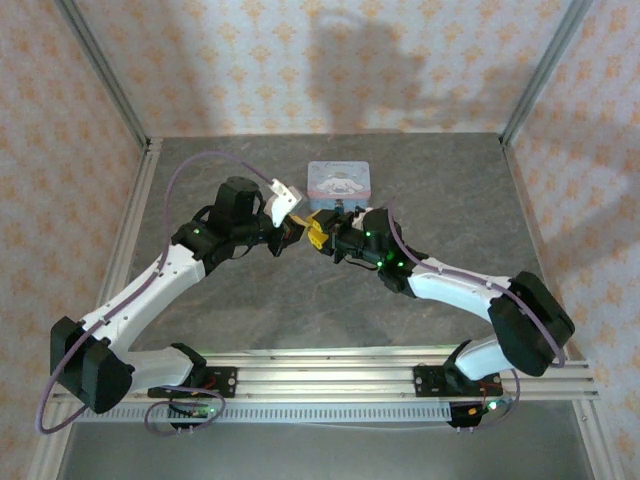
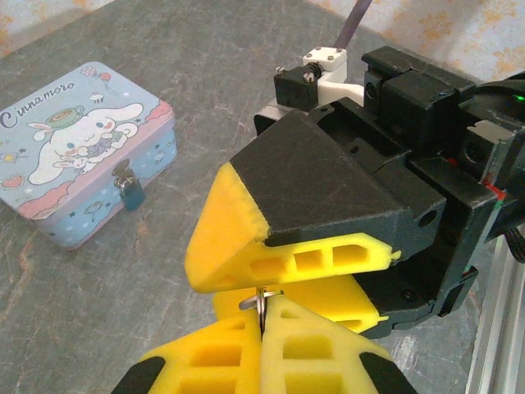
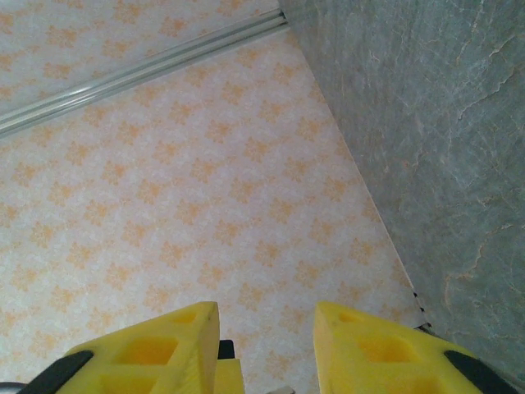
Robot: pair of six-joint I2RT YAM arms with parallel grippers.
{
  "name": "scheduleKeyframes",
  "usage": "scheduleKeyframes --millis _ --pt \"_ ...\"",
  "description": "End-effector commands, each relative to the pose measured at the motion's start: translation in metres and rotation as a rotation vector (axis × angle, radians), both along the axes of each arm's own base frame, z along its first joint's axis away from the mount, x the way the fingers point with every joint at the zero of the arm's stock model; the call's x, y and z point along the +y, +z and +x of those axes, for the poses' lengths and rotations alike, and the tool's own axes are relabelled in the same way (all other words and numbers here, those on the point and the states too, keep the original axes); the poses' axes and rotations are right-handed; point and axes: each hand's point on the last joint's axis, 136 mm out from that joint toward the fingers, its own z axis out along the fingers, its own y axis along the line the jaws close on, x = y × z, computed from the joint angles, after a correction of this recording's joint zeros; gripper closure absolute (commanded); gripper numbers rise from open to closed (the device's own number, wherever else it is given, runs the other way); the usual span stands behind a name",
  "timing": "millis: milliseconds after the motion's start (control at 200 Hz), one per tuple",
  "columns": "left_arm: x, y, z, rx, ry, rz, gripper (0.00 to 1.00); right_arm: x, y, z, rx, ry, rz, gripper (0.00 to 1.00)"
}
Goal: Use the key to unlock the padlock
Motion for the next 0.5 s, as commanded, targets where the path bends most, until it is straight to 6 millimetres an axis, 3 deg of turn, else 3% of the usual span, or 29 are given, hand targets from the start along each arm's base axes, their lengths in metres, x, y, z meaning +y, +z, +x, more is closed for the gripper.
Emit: scheduleKeyframes --millis 0,495 --pt "0.005 0.002 0.004 -0.016 0.026 -0.01 1.0 0.005 0.024 0.004 -0.043 -0.006 0.059 0.65" --pt "0.008 -0.015 -0.002 0.01 0.023 0.014 1.0 0.004 0.032 0.004 -0.057 -0.014 0.074 0.67"
